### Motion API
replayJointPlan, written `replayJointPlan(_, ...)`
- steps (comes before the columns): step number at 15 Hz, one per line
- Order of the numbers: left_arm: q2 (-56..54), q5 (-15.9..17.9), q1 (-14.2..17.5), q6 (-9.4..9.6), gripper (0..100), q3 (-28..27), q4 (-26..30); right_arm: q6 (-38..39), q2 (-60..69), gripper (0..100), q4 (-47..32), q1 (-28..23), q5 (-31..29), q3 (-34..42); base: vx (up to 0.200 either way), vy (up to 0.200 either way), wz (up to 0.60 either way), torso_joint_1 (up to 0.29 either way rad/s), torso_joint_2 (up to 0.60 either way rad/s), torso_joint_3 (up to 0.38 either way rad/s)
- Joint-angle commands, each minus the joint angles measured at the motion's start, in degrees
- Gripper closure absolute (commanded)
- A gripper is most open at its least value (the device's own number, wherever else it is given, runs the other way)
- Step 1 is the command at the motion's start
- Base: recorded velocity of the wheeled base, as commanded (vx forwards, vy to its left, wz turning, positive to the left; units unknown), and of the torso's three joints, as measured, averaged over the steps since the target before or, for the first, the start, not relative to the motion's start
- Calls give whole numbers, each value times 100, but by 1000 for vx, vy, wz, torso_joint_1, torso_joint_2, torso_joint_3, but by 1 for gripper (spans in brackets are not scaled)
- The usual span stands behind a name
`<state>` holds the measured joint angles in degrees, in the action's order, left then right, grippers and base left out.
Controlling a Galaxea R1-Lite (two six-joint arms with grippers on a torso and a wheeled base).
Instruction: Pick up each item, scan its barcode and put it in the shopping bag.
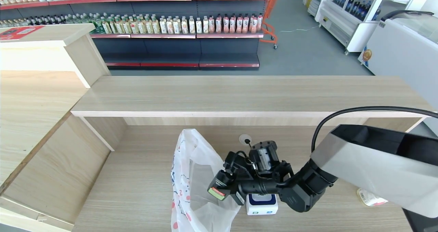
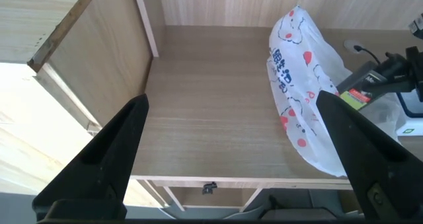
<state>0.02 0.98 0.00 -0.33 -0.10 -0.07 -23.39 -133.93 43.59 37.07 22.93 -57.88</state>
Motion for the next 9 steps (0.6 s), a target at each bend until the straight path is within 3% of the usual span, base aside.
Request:
replayJointPlan(1, -2, -1, 0, -2, 0, 1, -1, -253, -512, 100, 0, 125, 1, -435, 0, 0, 0, 0, 0, 0)
replayJointPlan(9, -2, -1, 0, -2, 0, 1, -1, -552, -872, 100, 519, 178, -17, -479, 0, 0, 0, 0, 0, 0)
